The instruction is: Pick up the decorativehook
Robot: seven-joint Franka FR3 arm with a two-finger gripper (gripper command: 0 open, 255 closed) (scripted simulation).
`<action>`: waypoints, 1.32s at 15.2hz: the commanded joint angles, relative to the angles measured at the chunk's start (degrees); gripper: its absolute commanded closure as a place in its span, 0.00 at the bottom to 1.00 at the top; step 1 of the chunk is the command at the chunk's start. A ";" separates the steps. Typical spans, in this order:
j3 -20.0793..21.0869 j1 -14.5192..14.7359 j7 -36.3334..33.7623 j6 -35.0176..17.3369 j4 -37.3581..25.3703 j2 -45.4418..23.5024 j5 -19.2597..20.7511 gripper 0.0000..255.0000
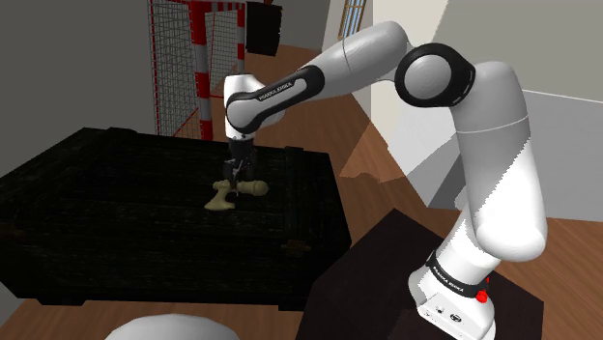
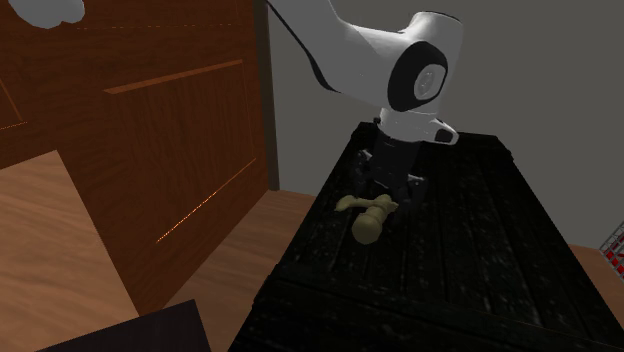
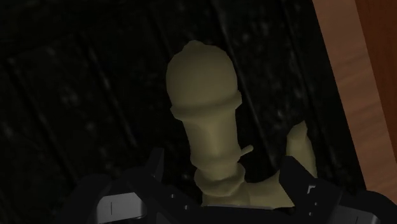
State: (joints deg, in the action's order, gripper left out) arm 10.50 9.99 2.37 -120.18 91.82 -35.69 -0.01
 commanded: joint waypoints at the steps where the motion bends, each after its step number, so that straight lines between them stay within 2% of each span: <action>1: -0.08 0.16 -0.05 -0.98 -0.12 -1.09 0.13 0.00; 4: -0.15 0.21 -0.03 -1.82 0.01 -1.80 0.22 0.00; 5: -0.14 0.26 -0.08 -1.82 -0.06 -1.87 0.23 1.00; 14: -0.15 0.21 -0.03 -1.81 0.00 -1.81 0.22 1.00; 20: 0.10 0.02 -0.12 1.43 -0.65 0.81 -0.10 1.00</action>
State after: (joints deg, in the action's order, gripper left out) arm 10.58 10.08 2.22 -119.22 91.21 -35.32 -0.06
